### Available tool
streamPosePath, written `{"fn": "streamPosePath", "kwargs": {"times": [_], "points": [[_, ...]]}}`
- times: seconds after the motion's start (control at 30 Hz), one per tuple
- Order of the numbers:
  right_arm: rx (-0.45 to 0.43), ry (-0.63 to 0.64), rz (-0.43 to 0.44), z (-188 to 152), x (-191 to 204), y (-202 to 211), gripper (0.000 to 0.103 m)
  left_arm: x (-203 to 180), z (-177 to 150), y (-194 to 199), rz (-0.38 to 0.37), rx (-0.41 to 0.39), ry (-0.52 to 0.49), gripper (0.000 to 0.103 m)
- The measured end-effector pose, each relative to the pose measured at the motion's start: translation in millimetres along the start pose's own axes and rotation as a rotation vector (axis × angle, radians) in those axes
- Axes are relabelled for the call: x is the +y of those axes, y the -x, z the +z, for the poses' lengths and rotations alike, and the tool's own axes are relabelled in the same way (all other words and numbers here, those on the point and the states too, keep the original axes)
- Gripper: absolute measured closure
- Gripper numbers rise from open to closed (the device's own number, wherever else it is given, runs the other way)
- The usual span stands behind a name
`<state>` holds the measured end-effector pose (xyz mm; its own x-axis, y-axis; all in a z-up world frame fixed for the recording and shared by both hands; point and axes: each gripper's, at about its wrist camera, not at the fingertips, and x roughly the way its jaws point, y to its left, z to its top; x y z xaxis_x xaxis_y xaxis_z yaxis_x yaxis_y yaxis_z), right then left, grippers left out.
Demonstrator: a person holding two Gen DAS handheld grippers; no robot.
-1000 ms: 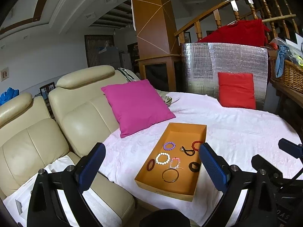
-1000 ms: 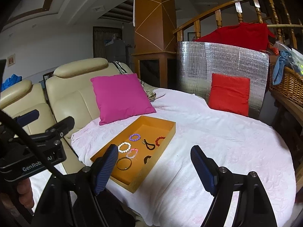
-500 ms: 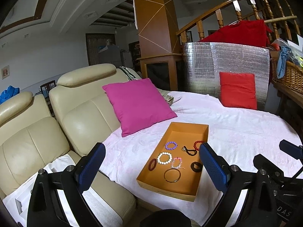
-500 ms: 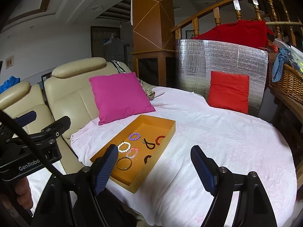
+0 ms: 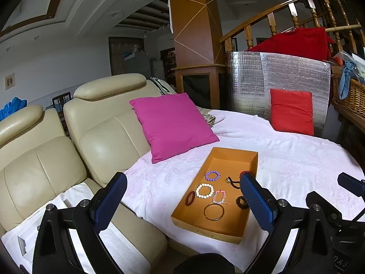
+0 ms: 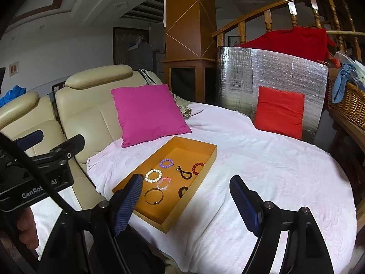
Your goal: Organize jewelry
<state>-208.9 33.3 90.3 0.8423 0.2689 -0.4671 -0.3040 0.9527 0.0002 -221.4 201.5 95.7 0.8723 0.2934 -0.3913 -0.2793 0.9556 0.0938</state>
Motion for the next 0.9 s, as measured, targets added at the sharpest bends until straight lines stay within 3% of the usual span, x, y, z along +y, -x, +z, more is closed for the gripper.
{"fn": "streamPosePath", "kwargs": {"times": [0.9], "points": [[0.033, 0.069, 0.015, -3.1, 31.1, -14.3, 0.021, 32.3, -8.1, -19.8, 0.032, 0.035, 0.058, 0.004]]}}
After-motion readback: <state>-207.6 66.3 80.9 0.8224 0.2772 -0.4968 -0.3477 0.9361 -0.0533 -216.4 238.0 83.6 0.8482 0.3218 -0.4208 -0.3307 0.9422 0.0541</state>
